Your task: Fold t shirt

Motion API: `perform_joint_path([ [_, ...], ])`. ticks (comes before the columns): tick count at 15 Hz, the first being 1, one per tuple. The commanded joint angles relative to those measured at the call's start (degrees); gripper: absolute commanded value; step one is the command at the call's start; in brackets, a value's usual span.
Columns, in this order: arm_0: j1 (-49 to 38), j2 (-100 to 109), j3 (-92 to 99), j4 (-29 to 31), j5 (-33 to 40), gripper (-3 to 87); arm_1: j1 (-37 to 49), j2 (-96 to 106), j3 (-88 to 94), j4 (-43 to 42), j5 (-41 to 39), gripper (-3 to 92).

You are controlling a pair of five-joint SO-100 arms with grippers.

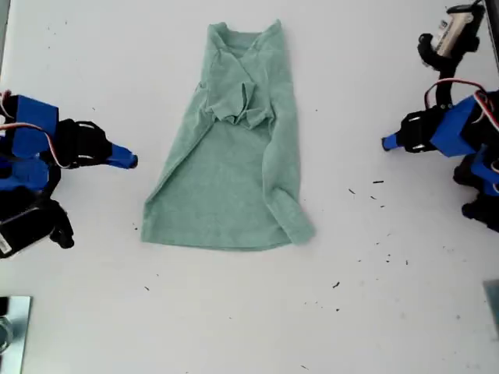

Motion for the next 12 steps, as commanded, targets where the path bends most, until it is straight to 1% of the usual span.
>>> perform_joint_path([
  [1, 0.35, -15.47, -26.1, 10.46, 8.44, -0.3, 0.7, -0.7, -0.18, -0.62, -0.53, 2.5],
  [2, 0.26, -23.2, -33.84, 15.29, 14.94, -0.2, 0.53, -0.53, -0.09, -0.7, -0.62, 2.5],
  [3, 0.09, -30.06, -38.23, 19.25, 19.25, 7.0, 0.44, -0.53, 0.0, -0.88, -0.79, 2.5],
  [4, 0.26, -33.31, -39.73, 20.39, 21.09, 23.1, 0.44, -0.53, 0.0, -0.97, -0.79, 2.5],
  [5, 0.44, -33.49, -39.55, 19.69, 21.18, 29.1, 0.26, -0.26, 0.09, -0.97, -0.79, 2.5],
  [6, 0.18, -33.57, -39.02, 19.34, 22.06, 31.0, 0.09, 0.44, 0.35, -0.88, -0.62, 2.5],
  [7, -0.53, -33.4, -36.56, 18.46, 22.5, 29.8, 0.0, 1.58, 0.7, -0.44, -0.53, 2.5],
  [9, -0.62, -33.4, -30.06, 12.66, 24.08, 29.1, -0.09, 5.19, 1.85, 0.88, -0.44, 2.5],
  [12, 2.99, -38.76, -23.82, 2.64, 23.38, 28.9, -0.26, 9.32, 3.08, 2.37, -0.26, 2.5],
])
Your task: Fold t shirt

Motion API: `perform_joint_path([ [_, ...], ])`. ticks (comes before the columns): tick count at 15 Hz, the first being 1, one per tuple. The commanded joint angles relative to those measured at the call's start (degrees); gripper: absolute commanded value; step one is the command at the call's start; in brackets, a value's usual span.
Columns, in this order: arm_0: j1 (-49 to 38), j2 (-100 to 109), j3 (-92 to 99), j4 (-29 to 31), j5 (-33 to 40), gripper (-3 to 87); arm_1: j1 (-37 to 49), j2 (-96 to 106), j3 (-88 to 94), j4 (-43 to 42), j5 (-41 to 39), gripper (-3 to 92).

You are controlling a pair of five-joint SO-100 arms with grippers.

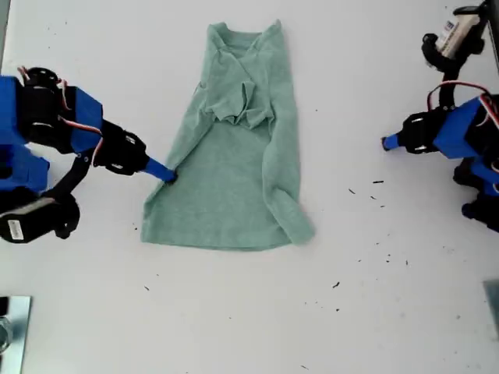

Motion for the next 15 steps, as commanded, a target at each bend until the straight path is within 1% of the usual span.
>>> perform_joint_path([
  [1, 2.72, -4.83, 2.2, -7.82, -0.53, 29.4, -0.09, 0.79, 0.0, 0.53, -0.18, 2.5],
  [3, 4.48, -12.92, 0.88, -12.74, -0.79, 27.8, 0.0, 0.7, 0.0, 0.44, -0.18, 2.5],
  [4, 4.04, -17.93, 1.23, -15.21, -1.49, 21.6, -0.09, 0.7, 0.0, 0.44, -0.18, 2.5],
  [5, 3.69, -22.06, 0.97, -16.87, -2.99, 1.6, -0.18, 0.7, 0.0, 0.53, -0.09, 2.5],
  [6, 4.22, -21.97, 0.26, -16.79, -5.19, -0.2, -0.18, 0.7, 0.0, 0.53, -0.18, 2.5],
  [7, 5.62, -18.9, -3.08, -11.69, -9.4, -0.2, -0.18, 0.7, 0.0, 0.53, -0.18, 2.5],
  [8, 6.59, -15.56, -7.65, -5.1, -11.87, -0.2, -0.18, 0.7, 0.0, 0.44, -0.18, 2.5],
  [9, 6.94, -13.36, -10.37, -1.67, -13.27, -0.2, -0.18, 0.62, 0.0, 0.35, -0.18, 2.5],
  [10, 6.94, -12.22, -9.32, -3.08, -14.85, -0.2, -0.18, 0.62, 0.0, 0.26, -0.18, 2.5],
  [11, 6.5, -14.94, -7.12, -6.15, -15.82, -0.2, -0.09, 0.62, 0.0, 0.26, -0.26, 2.5],
  [13, 8.0, -20.3, -8.7, -8.35, -19.16, -0.2, -0.35, 0.7, 0.09, 0.35, -0.26, 2.5],
  [14, 8.09, -19.95, -12.22, -4.57, -19.86, -0.2, -0.35, 0.7, 0.09, 0.35, -0.26, 2.5],
  [15, 7.29, -17.84, -17.67, 2.9, -20.57, -0.3, -0.26, 0.7, 0.09, 0.35, -0.26, 2.5],
])
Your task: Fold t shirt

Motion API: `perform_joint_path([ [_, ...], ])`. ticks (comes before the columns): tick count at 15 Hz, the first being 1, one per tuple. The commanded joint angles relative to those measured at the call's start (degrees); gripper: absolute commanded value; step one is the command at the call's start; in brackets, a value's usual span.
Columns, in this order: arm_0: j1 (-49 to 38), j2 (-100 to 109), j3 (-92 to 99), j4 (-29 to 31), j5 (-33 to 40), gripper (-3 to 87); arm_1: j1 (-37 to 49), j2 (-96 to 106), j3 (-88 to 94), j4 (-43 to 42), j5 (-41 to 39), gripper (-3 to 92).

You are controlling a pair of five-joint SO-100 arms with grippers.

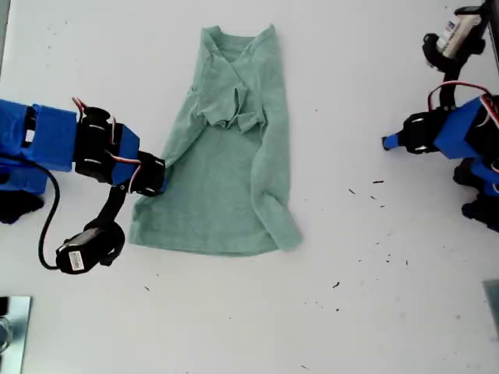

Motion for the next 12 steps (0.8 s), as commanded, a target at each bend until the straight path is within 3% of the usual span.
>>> perform_joint_path([
  [1, -1.23, 4.66, -14.15, 15.47, -1.05, -0.3, -0.26, 0.09, -0.18, 0.18, -0.26, 2.5],
  [2, -2.55, 5.54, -23.73, 23.55, 0.26, -0.3, -0.18, 0.09, -0.18, 0.18, -0.26, 2.5],
  [4, -2.9, 3.78, -39.2, 29.09, 3.69, -0.3, -0.09, 0.09, -0.18, 0.18, -0.26, 2.5],
  [9, -0.88, -17.49, -53.17, 27.07, 3.87, -0.3, -0.35, 0.18, -0.18, 0.35, -0.09, 2.5],
  [12, 1.05, -35.68, -70.75, 24.87, 4.31, -0.3, -0.26, 0.18, -0.09, 0.35, 0.0, 2.5],
])
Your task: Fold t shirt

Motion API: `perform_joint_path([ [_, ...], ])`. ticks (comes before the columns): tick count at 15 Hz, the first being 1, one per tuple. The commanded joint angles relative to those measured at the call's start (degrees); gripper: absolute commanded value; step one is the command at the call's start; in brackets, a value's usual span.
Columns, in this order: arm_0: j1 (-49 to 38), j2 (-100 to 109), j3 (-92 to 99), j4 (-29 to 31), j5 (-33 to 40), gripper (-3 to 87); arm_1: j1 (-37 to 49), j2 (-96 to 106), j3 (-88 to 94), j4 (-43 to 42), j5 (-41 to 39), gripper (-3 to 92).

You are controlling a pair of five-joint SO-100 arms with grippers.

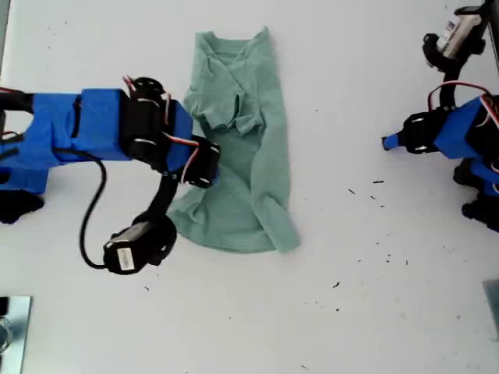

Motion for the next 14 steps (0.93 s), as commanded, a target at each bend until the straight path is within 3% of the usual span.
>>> perform_joint_path([
  [1, 1.76, -9.14, -10.55, -5.98, 0.53, -0.3, -0.26, 0.09, -0.09, 0.35, 0.0, 2.5],
  [3, 1.14, -16.17, -10.46, -13.97, 0.35, 0.8, -0.26, 0.18, -0.09, 0.35, 0.09, 2.5],
  [4, 0.62, -20.65, -10.55, -16.61, 0.62, 20.1, -0.26, 0.18, 0.0, 0.35, 0.18, 2.5],
  [5, -0.26, -24.87, -10.72, -17.4, 0.18, 24.4, -0.35, 0.26, 0.0, 0.35, 0.18, 2.5],
  [8, 0.7, -15.03, -9.76, -9.32, 0.0, 28.9, -0.53, 0.62, 0.09, 0.53, 0.26, 2.5],
  [11, 0.0, 9.67, -3.87, 1.05, -0.35, 15.2, -0.44, 0.62, 0.09, 0.53, 0.26, 2.5],
  [12, -1.76, 19.25, 7.03, 2.2, -0.79, 10.2, -0.44, 0.62, 0.09, 0.53, 0.18, 2.5],
  [13, -3.34, 30.32, 22.24, 0.18, -2.37, 7.9, -0.44, 0.62, 0.09, 0.53, 0.18, 2.5],
  [14, -4.39, 43.15, 40.34, -6.59, -3.43, 5.1, -0.44, 0.62, 0.09, 0.53, 0.09, 2.5],
])
